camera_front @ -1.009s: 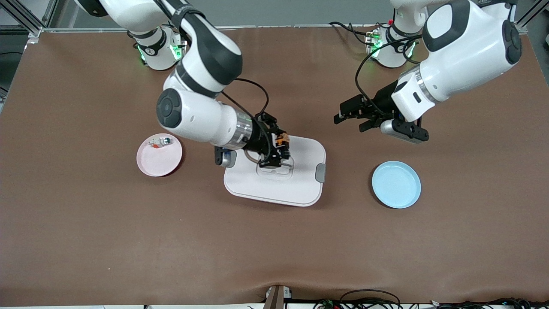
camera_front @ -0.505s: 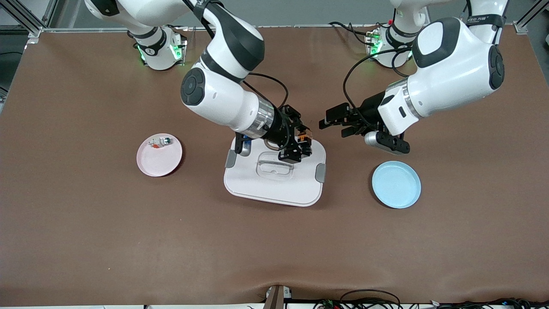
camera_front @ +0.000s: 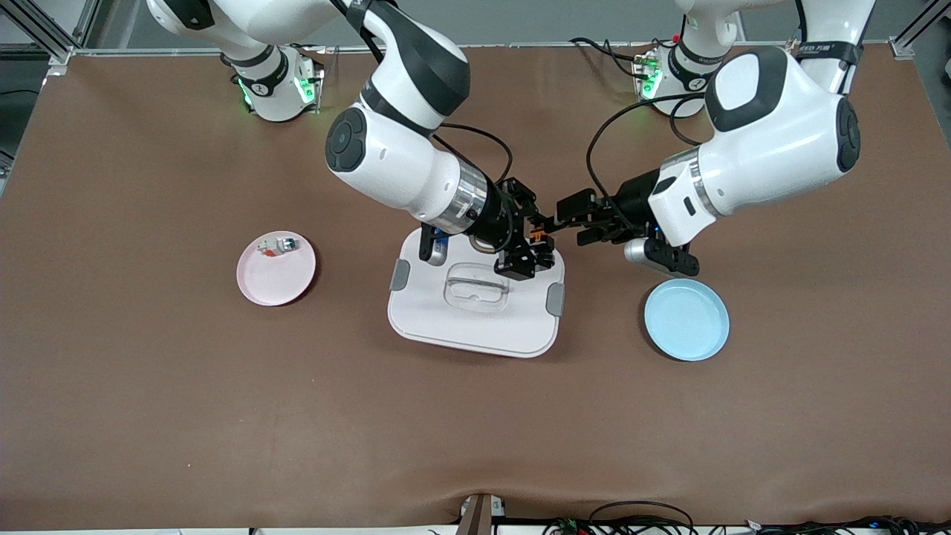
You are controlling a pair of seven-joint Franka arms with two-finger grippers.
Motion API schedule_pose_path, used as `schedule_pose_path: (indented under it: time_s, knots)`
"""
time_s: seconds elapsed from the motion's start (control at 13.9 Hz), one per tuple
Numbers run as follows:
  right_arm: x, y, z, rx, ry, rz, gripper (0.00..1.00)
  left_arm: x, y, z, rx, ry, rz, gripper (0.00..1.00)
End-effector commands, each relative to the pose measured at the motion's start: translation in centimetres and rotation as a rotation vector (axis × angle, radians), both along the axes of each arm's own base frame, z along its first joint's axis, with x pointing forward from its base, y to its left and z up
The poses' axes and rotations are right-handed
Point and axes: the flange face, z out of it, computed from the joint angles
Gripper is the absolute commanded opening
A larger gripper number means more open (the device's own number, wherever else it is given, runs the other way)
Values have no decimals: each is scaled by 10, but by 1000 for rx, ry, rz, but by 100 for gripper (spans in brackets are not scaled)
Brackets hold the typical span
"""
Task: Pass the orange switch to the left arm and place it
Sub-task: 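Grasp the switch with the left gripper while the right gripper holds it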
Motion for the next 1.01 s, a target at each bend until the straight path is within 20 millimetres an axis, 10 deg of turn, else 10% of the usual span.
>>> schedule_pose_path:
  time_s: [0.0,0.36,0.94]
  knots:
    - [2,6,10,38,8,-15,0,4,-9,1,-27,-18,-7,74]
    - [3,6,28,64,-6,-34,0,2,-17,-4,-31,-14,-14,69]
    - [9,6,26,87,-32,-67,0,2,-16,-2,-21,-22,-20,0]
